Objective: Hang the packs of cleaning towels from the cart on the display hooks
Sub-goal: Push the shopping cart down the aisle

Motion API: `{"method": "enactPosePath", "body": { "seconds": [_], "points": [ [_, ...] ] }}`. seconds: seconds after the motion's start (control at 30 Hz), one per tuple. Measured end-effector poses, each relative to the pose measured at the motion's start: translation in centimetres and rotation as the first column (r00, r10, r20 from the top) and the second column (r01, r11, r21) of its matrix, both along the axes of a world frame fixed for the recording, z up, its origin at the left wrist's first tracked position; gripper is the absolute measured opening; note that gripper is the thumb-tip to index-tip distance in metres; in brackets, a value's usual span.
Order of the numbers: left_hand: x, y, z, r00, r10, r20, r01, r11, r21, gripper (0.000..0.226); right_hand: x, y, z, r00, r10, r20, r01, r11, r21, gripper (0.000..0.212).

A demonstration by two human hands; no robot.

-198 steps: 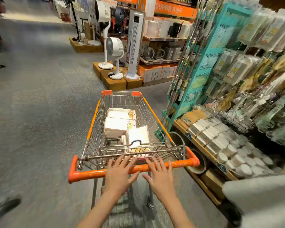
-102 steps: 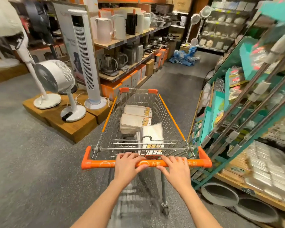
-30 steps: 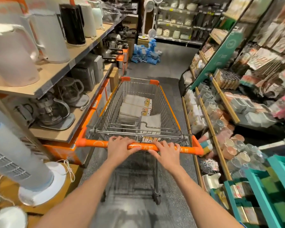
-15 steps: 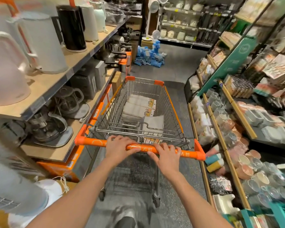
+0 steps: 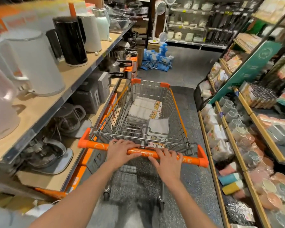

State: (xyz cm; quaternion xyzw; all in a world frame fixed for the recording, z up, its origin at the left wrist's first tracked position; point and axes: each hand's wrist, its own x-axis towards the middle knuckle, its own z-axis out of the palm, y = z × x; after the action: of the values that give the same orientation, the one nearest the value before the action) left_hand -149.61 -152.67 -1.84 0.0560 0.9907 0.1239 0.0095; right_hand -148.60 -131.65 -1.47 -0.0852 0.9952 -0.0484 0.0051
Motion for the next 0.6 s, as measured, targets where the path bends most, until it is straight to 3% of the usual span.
{"method": "enactPosePath", "body": {
  "seconds": [0.4,0.6],
  "points": [
    [-9.7,-2.2,0.5,1.000,-0.007,-0.026,0.006,0.999,-0.033,0.082,-9.6,-2.3,0.1,1.000,0.006,0.017,-0.006,1.000,-0.024,0.058],
    [-13.7,-2.7,0.6,0.999,-0.006,-0.039,0.005,0.999,-0.040,0.096,-13.6,-3.1,-0.4,1.000,-0.006,-0.003,0.006,1.000,-0.008,0.056]
  ]
}}
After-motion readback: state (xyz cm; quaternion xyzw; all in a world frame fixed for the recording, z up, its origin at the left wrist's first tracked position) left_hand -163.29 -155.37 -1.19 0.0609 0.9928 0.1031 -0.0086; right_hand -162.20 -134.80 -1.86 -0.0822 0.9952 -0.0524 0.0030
